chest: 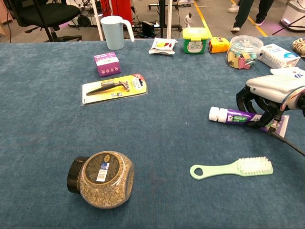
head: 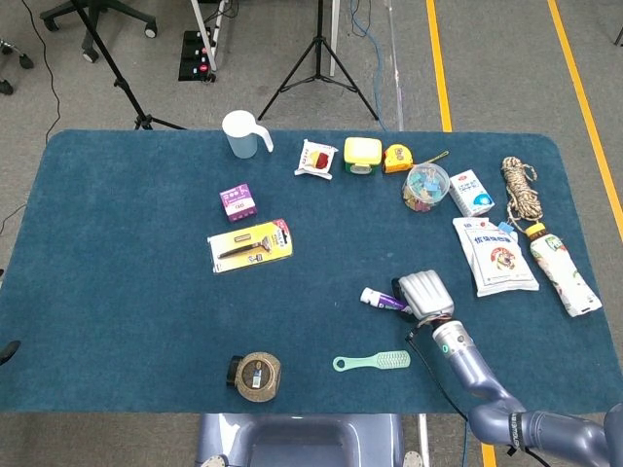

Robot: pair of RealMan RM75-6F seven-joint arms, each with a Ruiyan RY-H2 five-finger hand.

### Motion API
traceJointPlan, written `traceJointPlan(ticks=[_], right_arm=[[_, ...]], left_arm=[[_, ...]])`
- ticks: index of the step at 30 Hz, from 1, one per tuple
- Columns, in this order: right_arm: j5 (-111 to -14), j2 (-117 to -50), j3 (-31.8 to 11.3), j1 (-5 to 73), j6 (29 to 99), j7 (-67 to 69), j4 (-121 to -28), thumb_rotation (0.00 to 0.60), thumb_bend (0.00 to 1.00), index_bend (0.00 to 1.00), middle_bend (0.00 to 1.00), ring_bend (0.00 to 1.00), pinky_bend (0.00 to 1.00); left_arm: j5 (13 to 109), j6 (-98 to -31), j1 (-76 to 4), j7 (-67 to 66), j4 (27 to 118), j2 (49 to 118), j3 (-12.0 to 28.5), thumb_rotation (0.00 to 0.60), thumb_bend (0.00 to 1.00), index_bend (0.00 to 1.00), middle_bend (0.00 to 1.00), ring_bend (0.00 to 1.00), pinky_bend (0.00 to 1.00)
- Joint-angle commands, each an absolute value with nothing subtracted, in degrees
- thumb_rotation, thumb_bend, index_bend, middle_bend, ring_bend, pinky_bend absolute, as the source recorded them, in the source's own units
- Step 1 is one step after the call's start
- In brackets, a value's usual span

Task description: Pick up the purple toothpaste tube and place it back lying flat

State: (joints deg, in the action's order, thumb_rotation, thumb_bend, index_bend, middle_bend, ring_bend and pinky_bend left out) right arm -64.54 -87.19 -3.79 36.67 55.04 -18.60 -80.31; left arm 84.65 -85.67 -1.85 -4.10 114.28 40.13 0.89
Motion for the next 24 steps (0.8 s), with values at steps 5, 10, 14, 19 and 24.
traceJointPlan(ticks=[5, 10, 14, 19, 24], right_arm=[[-65.57, -87.18, -3.41, 36.20, 54.61, -18.16, -79.87, 0.600, 0.98, 0.70, 0.65, 0.68, 0.73], [-65.72, -86.34, -3.62, 36.66, 52.81, -17.66, -80.28, 0.600, 0.98, 0.64, 0.60, 0.62, 0.73], [-66.81, -85.84, -4.46, 36.33, 53.49, -15.34, -80.96, 0.600, 0.98, 0.70, 0.66, 0.70, 0.81], [-68.81, -84.30, -4.82, 35.57, 54.81, -12.97, -82.77, 0.600, 0.99, 0.72, 0.71, 0.75, 0.86], [-70.20, -82.05, -5.31, 35.11, 56.44, -13.05, -86.44, 0.600, 1.00, 0.73, 0.73, 0.77, 0.88]], left_arm=[[84.86, -85.80, -1.85, -4.19, 114.40, 40.10, 0.89, 0.600, 0.18, 0.09, 0.00, 0.00, 0.00], [84.96, -86.23, -1.55, -4.02, 114.31, 39.96, 0.78, 0.600, 0.18, 0.09, 0.00, 0.00, 0.00], [84.81, -86.22, -1.42, -3.75, 114.27, 39.94, 0.70, 0.600, 0.18, 0.09, 0.00, 0.00, 0.00], [85.76, -84.30, -2.57, -4.28, 114.66, 40.32, 0.56, 0.600, 0.18, 0.09, 0.00, 0.00, 0.00], [87.87, -80.05, -5.37, -6.00, 116.36, 40.63, 0.47, 0.600, 0.18, 0.09, 0.00, 0.00, 0.00]])
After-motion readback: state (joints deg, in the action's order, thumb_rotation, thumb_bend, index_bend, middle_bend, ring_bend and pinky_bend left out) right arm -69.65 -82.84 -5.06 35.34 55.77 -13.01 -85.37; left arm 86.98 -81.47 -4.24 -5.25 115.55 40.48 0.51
